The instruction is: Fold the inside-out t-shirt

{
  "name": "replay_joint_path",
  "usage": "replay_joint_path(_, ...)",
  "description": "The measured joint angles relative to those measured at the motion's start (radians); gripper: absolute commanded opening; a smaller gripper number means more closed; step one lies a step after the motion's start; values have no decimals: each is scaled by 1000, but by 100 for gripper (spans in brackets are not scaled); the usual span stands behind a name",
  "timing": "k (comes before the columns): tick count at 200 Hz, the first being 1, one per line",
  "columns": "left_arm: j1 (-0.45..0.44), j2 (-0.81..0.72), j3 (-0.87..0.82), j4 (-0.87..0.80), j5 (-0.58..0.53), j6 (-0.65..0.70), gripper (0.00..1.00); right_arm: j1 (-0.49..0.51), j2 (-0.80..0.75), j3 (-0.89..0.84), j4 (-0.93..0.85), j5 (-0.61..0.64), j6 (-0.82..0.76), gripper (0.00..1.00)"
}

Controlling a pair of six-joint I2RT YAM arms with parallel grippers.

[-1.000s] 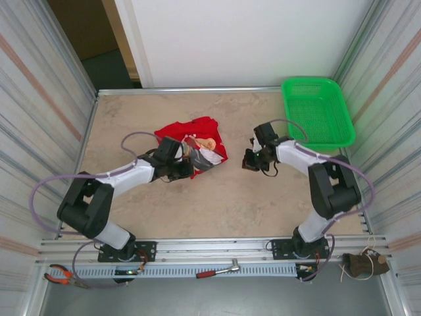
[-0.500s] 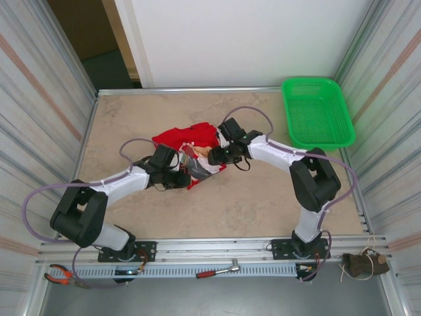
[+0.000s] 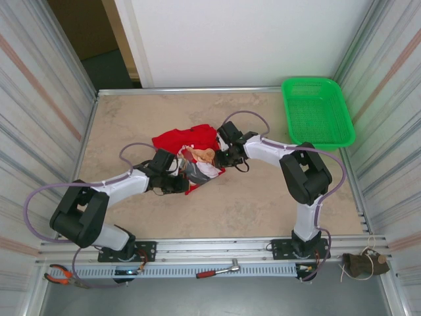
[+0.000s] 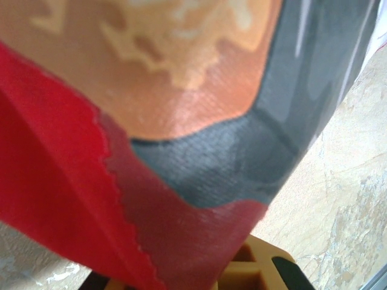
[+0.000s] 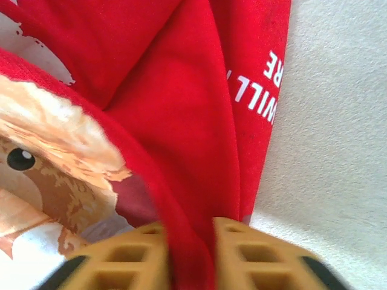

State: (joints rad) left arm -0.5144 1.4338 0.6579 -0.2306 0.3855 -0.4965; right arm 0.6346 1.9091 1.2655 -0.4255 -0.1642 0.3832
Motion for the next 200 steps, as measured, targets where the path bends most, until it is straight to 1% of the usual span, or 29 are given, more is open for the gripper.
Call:
replay_joint_path(26, 0, 0, 0, 0, 0, 0, 0, 0, -6, -51, 32, -13, 12, 0)
replay_joint_path(46, 5, -1, 0, -2, 0, 3, 0, -18, -60, -144, 52, -20, 32, 0)
replay_joint_path(81, 25, -31, -2, -9, 7, 5, 0, -88, -282, -344, 61, -37, 94, 0)
replay_joint_path(96, 26, -37, -3, -10, 16, 7, 0, -82, -369, -403, 68, -42, 126, 0)
replay_joint_path(113, 28, -41, -15, -12, 19, 7, 0, -49, -435, -462, 76, -39, 162, 0)
replay_joint_path(147, 29, -45, -49, -52, 27, 7, 0, 20, -462, -561, 89, -30, 242, 0)
replay_joint_path(165, 30, -51, -60, -60, 34, 7, 0, 12, -462, -574, 90, -24, 282, 0)
replay_joint_path(187, 48, -63, -65, -56, 60, 15, 0, -26, -463, -573, 101, -28, 315, 0)
replay_joint_path(190, 50, -63, -64, -55, 64, 16, 0, -29, -463, -572, 101, -31, 316, 6)
replay_joint_path(193, 51, -64, -64, -55, 67, 20, 0, -32, -463, -570, 101, -33, 317, 15)
replay_joint_path(197, 53, -64, -64, -55, 70, 22, 6, -33, -463, -566, 100, -35, 317, 27)
replay_joint_path(200, 55, -64, -64, -56, 71, 24, 13, -33, -463, -563, 100, -33, 317, 33)
